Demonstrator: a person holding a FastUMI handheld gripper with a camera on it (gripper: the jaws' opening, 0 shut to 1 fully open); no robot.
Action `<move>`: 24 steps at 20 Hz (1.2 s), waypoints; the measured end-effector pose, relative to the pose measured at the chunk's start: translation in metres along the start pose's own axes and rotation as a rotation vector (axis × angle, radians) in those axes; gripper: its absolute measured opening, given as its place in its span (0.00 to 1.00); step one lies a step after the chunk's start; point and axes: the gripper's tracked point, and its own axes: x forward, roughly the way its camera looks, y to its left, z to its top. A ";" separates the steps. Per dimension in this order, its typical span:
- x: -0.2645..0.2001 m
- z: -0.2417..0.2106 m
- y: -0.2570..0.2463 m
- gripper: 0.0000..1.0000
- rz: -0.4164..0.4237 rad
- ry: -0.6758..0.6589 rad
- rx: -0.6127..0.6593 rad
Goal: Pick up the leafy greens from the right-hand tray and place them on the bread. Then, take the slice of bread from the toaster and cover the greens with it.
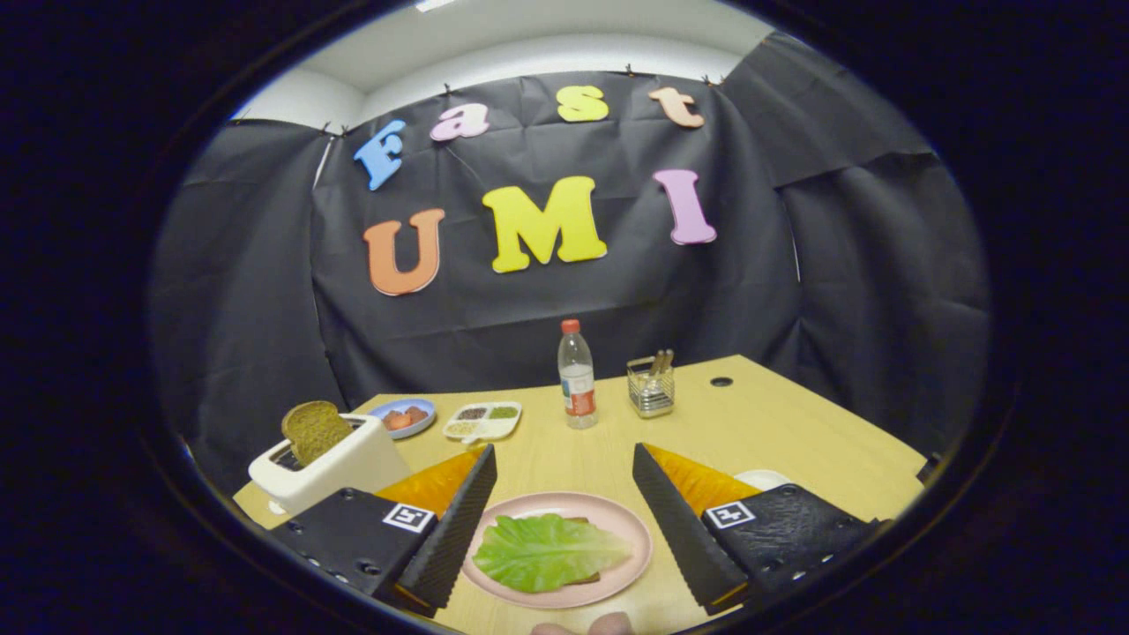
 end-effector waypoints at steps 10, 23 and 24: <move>-0.011 0.030 0.133 0.96 0.102 -0.074 -0.058; 0.039 -0.031 0.268 0.96 0.141 0.031 -0.180; 0.046 -0.037 0.271 0.96 0.143 0.051 -0.181</move>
